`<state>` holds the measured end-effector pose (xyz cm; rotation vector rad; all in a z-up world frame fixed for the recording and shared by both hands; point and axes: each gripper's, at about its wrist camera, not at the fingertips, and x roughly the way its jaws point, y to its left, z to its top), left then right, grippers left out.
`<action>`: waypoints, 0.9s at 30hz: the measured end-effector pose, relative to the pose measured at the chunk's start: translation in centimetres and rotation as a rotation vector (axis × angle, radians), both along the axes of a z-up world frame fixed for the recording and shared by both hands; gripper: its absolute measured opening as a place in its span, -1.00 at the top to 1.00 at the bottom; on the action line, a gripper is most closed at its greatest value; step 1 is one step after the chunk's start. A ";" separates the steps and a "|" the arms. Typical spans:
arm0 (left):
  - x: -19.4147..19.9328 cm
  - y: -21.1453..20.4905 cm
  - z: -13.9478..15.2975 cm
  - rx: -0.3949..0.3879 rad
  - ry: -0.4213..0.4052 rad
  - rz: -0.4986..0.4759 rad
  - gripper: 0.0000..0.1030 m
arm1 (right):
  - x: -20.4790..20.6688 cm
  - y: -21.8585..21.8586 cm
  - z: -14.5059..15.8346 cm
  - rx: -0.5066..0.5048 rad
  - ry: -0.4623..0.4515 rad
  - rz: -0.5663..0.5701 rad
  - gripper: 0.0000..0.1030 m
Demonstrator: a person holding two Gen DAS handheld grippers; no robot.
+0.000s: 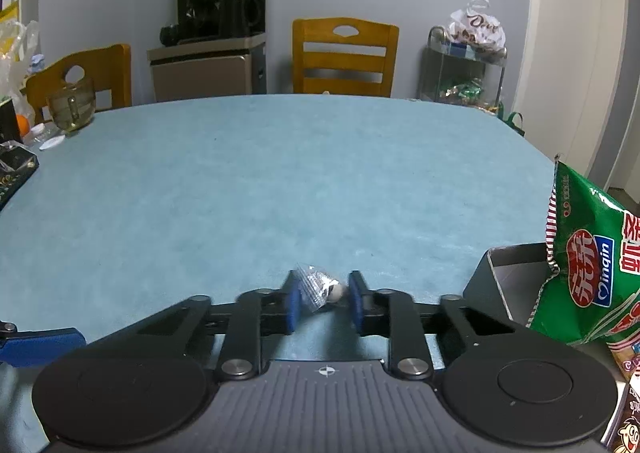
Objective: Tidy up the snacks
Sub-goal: 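Close the right gripper on the clear-wrapped candy while the left gripper grasps the gold-wrapped candy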
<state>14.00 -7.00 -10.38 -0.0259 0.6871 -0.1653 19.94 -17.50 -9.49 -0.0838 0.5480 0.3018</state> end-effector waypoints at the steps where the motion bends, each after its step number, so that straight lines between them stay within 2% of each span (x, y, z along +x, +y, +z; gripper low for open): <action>1: 0.0 0.0 0.0 0.000 0.000 0.000 -0.63 | -0.1 -0.2 0.1 0.006 -0.004 0.000 0.66; 6: 0.0 0.0 -0.1 -0.001 0.000 0.000 -0.63 | -1.4 -0.3 1.1 0.010 -0.048 0.010 0.66; 14: 0.1 0.1 -0.1 -0.010 -0.001 -0.003 -0.63 | -5.1 -2.6 3.0 0.073 -0.060 0.039 0.66; 22: 0.1 -0.4 -0.3 0.009 -0.009 -0.019 -0.63 | -8.3 -5.8 3.7 0.087 -0.048 0.055 0.66; 24: 0.1 -0.6 -0.3 0.017 -0.013 -0.024 -0.60 | -9.2 -6.3 3.5 0.077 -0.053 0.061 0.66; 26: 0.0 -0.6 -0.2 0.014 -0.020 -0.027 -0.41 | -10.0 -6.7 3.3 0.068 -0.052 0.068 0.66; 27: 0.0 -0.6 -0.2 0.011 -0.022 -0.029 -0.38 | -10.4 -6.9 3.3 0.065 -0.051 0.071 0.66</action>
